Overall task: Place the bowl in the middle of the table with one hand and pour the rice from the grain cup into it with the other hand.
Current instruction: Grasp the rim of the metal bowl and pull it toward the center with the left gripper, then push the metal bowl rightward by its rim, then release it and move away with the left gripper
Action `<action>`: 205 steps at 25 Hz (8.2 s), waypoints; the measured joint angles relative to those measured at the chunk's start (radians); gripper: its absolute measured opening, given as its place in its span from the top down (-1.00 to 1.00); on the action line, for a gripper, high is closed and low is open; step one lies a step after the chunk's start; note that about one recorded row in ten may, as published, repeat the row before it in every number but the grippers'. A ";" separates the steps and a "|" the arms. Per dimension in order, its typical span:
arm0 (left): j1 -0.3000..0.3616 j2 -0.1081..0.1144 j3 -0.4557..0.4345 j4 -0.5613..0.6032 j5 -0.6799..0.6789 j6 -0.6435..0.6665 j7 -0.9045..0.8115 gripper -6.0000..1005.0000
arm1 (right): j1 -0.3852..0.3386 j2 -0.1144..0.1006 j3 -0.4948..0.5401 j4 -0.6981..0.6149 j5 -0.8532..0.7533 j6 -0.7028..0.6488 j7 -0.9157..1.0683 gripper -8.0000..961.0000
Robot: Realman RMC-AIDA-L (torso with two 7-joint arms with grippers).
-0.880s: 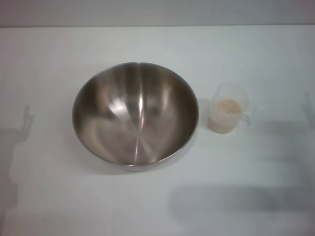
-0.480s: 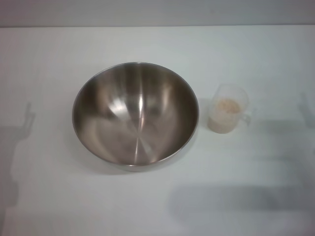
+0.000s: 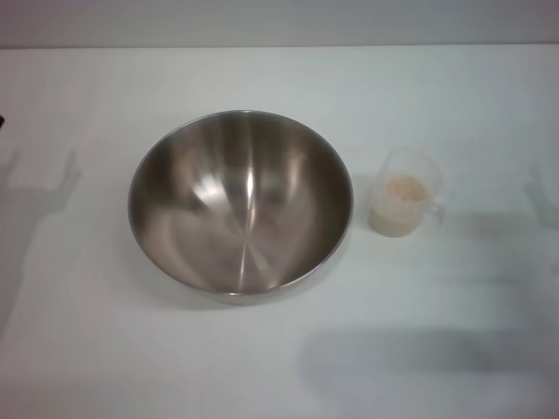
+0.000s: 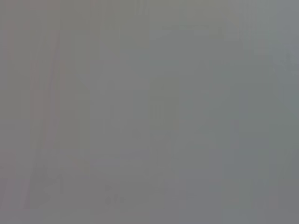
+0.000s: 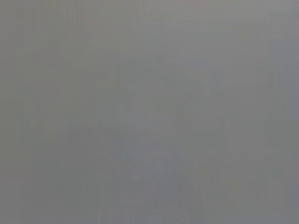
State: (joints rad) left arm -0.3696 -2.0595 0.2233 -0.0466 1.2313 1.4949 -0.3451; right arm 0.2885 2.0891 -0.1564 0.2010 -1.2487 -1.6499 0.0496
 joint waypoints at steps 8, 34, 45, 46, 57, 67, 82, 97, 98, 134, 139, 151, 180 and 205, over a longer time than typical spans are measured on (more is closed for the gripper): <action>-0.041 -0.014 -0.123 -0.028 -0.002 -0.044 0.239 -0.68 | 0.012 0.000 -0.003 0.006 0.000 0.025 0.004 -0.67; -0.121 0.002 -0.193 -0.123 0.032 -0.233 0.373 -0.64 | 0.055 -0.001 -0.005 0.011 0.000 0.104 0.004 -0.67; -0.185 0.131 -0.274 -0.381 0.043 -0.372 0.494 -0.64 | 0.045 0.000 -0.005 0.012 0.000 0.107 0.007 -0.66; -0.172 0.173 -0.350 -0.501 0.066 -0.377 0.614 -0.64 | 0.044 0.000 -0.005 0.012 0.000 0.107 0.008 -0.66; 0.159 0.171 -1.279 -1.010 0.692 -1.041 1.082 -0.60 | 0.047 0.000 -0.010 0.012 0.000 0.149 0.009 -0.66; 0.245 -0.009 -1.553 -1.044 1.239 -1.094 1.091 -0.59 | 0.042 -0.002 -0.012 0.010 0.000 0.157 0.009 -0.66; 0.154 -0.003 -1.813 -1.311 1.263 -1.884 1.143 -0.59 | 0.037 -0.003 -0.012 0.007 0.000 0.167 0.009 -0.67; -0.056 -0.002 -2.147 -1.455 1.263 -2.675 1.080 -0.59 | 0.033 0.000 -0.010 0.011 0.000 0.184 0.009 -0.66; -0.056 -0.002 -2.146 -1.464 1.263 -2.701 1.078 -0.60 | 0.033 0.000 -0.011 0.011 0.000 0.184 0.009 -0.66; -0.057 -0.008 -2.039 -1.360 1.254 -2.759 1.061 -0.59 | 0.014 -0.001 -0.012 0.011 0.000 0.183 0.009 -0.67; -0.063 -0.009 -2.026 -1.326 1.254 -2.745 1.061 -0.59 | 0.015 -0.001 -0.012 0.011 0.000 0.183 0.009 -0.66; -0.072 -0.006 -2.003 -1.296 1.252 -2.723 1.063 -0.44 | 0.015 -0.001 -0.012 0.009 0.000 0.183 0.009 -0.67; -0.186 -0.002 -2.149 -1.231 1.194 -2.881 1.063 0.89 | 0.021 -0.003 -0.012 0.011 0.000 0.183 0.009 -0.67; -0.473 0.012 -2.267 -0.997 1.235 -2.879 1.029 0.88 | 0.015 -0.003 -0.012 0.006 0.000 0.190 0.008 -0.67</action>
State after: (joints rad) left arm -0.8426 -2.0479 -2.0440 -1.0437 2.4665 -1.3838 0.6843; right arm 0.3037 2.0862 -0.1687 0.2068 -1.2486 -1.4598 0.0580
